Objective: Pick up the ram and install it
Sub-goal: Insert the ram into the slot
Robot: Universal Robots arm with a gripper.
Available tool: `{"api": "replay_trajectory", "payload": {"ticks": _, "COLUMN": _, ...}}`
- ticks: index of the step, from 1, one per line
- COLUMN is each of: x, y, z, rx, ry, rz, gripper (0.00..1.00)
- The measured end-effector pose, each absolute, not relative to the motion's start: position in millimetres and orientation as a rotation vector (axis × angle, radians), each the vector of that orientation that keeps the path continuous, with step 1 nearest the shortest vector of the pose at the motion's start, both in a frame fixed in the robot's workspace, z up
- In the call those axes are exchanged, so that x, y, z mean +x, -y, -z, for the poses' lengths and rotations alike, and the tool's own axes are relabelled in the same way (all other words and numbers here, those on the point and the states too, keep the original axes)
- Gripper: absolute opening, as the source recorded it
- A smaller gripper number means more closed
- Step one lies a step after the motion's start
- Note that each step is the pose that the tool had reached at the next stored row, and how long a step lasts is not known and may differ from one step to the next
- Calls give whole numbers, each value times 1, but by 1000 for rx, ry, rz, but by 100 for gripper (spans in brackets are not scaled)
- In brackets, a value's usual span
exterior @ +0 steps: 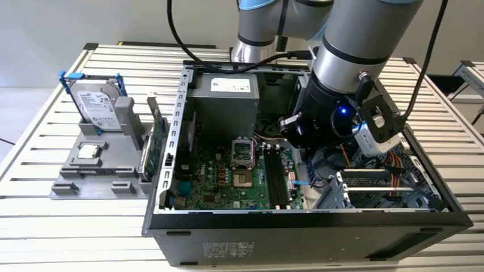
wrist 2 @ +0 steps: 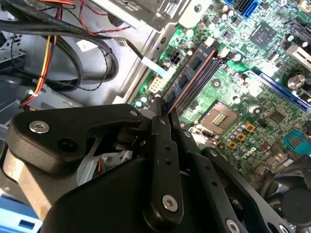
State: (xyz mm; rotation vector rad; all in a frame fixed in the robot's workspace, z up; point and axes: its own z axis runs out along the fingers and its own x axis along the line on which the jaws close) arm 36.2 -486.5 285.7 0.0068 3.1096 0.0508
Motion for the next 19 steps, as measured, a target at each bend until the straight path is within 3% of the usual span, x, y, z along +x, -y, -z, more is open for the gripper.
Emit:
{"api": "replay_trajectory", "payload": {"ticks": 15, "x": 25, "y": 485, "z": -268, "rx": -13, "ry": -3110, "rz": -51, "gripper": 0}}
{"api": "replay_trajectory", "payload": {"ticks": 19, "x": 24, "y": 476, "z": -247, "rx": -17, "ry": -3110, "rz": -51, "gripper": 0}}
